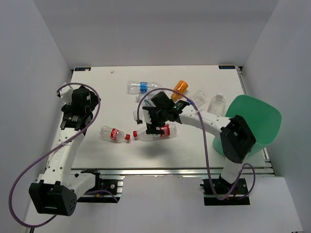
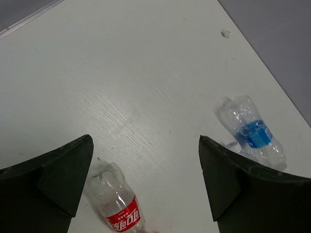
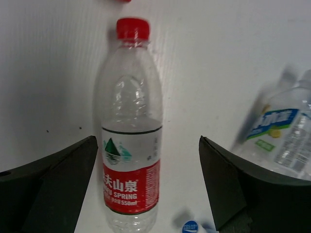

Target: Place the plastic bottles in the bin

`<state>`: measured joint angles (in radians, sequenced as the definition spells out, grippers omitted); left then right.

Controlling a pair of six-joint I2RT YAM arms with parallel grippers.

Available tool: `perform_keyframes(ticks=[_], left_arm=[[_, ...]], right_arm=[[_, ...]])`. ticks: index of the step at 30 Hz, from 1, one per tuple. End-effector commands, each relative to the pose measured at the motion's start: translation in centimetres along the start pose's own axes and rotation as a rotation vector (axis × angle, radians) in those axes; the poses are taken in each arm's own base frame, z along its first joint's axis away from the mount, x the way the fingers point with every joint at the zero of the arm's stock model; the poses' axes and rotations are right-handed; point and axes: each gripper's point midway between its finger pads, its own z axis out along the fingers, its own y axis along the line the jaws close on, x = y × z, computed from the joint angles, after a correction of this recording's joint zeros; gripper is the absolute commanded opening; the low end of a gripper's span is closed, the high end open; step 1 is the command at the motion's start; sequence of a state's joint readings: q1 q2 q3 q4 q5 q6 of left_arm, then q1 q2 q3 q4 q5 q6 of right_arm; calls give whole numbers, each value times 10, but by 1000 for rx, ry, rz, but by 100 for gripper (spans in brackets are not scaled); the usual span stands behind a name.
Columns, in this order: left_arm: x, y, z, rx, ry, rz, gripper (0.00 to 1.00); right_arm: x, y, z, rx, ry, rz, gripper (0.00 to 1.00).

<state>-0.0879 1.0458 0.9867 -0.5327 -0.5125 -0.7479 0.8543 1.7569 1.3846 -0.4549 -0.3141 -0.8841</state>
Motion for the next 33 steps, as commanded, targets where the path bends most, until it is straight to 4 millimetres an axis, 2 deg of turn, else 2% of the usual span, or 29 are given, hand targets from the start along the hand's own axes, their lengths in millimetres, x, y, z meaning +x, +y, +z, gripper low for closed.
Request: perform_keyframes(ticks=[1,6,8,11,13,16,19,20,22,23,27,28,30,31,32,33], left_arm=[[2,15,-3,-62,-7,-40,98],[18,20,0,-61,20,-77,98],[23,25,1,-74,24,-75,98],[24,30,1,-100,22,-84,98],[23,30,1,-105,18,-90,98],[23,31,1,-106,16,-102,98],[24,36,-1,-127,15,-113,98],[25,38,-1,-135,14,-118,98],[25,42,-2,-155,15,-118,98],[23,42,-3,-162,10,-123,98],[23,43,-5,-163,13,-132,98],[24,44,-5,-164,16,-131,98],[27,44,-6,-161,28,-131,98],[29,45,-6,-167,37,-130,98],[31,45,-6,-167,45,-127,98],[34,45,-6,-163,60,-126,98]], right_arm=[[7,-7,4,35,22,-115,89],[28,1,42,33,75,-117,89],[37,12,54,8,97,-134,89],[45,24,67,-5,110,-142,89],[55,26,72,21,159,-151,89],[53,24,78,31,168,-155,89],[40,9,76,68,166,-89,80],[30,-4,72,115,164,-51,64],[18,-23,62,187,164,-10,42],[5,-38,48,247,149,8,25],[-36,-59,2,384,8,56,23],[-55,-66,-25,442,-52,55,23],[-67,-78,-58,550,-111,94,25],[-87,-93,-99,651,-213,150,25],[-96,-104,-126,731,-278,197,24],[-95,-114,-152,815,-329,309,23]])
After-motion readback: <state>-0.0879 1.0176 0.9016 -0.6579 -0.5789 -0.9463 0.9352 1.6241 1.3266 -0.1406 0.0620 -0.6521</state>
